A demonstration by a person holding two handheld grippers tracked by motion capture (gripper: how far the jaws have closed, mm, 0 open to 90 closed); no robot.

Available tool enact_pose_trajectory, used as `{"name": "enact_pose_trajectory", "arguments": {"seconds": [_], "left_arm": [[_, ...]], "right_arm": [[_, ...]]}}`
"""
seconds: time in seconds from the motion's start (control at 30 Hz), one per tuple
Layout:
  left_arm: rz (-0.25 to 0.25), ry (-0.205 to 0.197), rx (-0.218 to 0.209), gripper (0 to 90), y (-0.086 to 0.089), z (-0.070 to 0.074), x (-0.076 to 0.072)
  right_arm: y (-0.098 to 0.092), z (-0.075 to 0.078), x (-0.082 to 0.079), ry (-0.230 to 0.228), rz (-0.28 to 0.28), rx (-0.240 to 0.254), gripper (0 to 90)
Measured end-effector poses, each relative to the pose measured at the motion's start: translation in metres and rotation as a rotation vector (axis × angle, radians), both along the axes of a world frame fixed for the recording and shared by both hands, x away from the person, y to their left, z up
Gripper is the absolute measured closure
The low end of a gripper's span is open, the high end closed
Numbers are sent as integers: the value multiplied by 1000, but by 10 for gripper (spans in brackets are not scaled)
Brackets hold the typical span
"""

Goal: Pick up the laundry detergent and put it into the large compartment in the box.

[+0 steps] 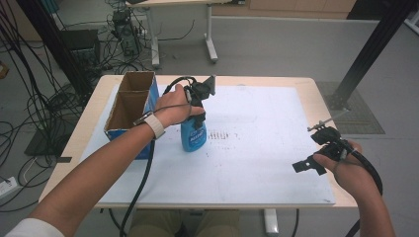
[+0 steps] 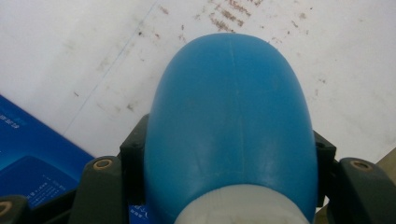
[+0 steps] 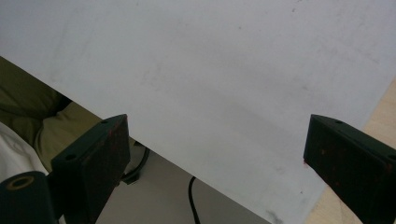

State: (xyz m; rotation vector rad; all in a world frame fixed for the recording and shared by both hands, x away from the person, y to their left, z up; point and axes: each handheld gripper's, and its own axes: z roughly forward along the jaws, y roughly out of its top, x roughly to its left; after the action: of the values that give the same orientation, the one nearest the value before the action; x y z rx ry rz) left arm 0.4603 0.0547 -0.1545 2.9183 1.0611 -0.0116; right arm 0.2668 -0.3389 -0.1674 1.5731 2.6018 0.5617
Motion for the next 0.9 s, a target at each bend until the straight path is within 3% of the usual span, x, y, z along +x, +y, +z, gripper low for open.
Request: {"name": "enact_pose_trajectory", "arguments": {"seconds": [0.9], "left_arm": [[3,-1,-1,385,0,0,0]], "right_arm": [[1,2,-1,-5,-2,-3,73]]}}
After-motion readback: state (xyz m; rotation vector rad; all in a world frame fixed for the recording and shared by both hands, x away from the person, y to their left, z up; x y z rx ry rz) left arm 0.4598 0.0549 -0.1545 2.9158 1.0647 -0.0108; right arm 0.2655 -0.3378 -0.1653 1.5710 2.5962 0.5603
